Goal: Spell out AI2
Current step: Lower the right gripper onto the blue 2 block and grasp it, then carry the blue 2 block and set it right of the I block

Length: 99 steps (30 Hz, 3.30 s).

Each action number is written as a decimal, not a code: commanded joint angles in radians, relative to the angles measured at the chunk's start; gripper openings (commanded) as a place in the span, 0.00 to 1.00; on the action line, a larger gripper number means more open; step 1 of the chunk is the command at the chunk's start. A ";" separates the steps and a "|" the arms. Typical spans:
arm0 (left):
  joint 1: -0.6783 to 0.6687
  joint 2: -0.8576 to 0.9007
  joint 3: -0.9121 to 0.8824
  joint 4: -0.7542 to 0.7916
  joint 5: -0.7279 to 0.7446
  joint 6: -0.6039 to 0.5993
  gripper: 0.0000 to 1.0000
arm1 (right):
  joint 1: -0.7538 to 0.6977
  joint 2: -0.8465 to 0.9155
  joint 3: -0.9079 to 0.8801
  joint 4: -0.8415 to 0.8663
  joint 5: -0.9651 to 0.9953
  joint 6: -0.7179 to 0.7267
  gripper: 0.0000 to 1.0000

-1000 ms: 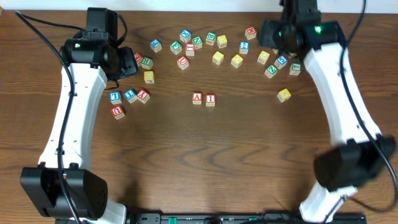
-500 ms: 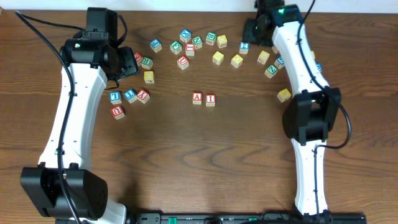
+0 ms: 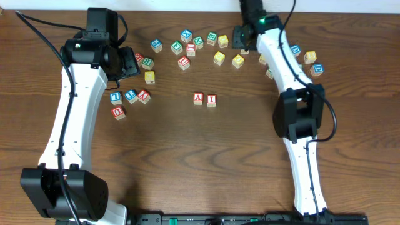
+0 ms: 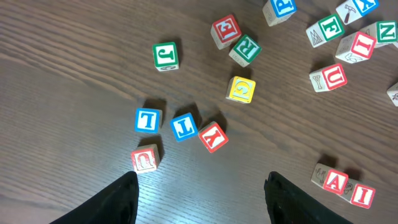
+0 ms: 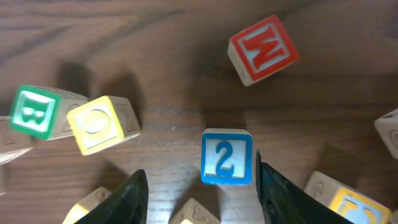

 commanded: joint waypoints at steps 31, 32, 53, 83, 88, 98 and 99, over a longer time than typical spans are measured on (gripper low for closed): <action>-0.002 -0.014 0.021 -0.001 -0.006 -0.002 0.64 | -0.039 0.073 0.006 0.046 -0.002 0.032 0.45; -0.002 -0.014 0.021 -0.001 -0.006 -0.002 0.64 | -0.039 0.073 0.005 0.046 -0.002 0.032 0.44; -0.002 -0.014 0.021 -0.001 -0.006 -0.002 0.64 | -0.049 0.064 0.004 0.004 -0.003 0.019 0.29; -0.002 0.001 0.021 0.000 -0.006 -0.002 0.64 | -0.045 -0.224 0.018 -0.185 -0.131 -0.058 0.21; -0.002 0.001 0.021 0.005 -0.006 -0.002 0.64 | -0.020 -0.285 0.018 -0.354 -0.174 -0.064 0.15; -0.002 0.001 0.021 0.025 -0.006 -0.002 0.64 | 0.090 -0.173 0.003 -0.586 -0.171 -0.064 0.21; -0.002 0.001 0.021 0.025 -0.005 -0.002 0.64 | 0.104 -0.151 0.003 -0.597 -0.170 -0.064 0.21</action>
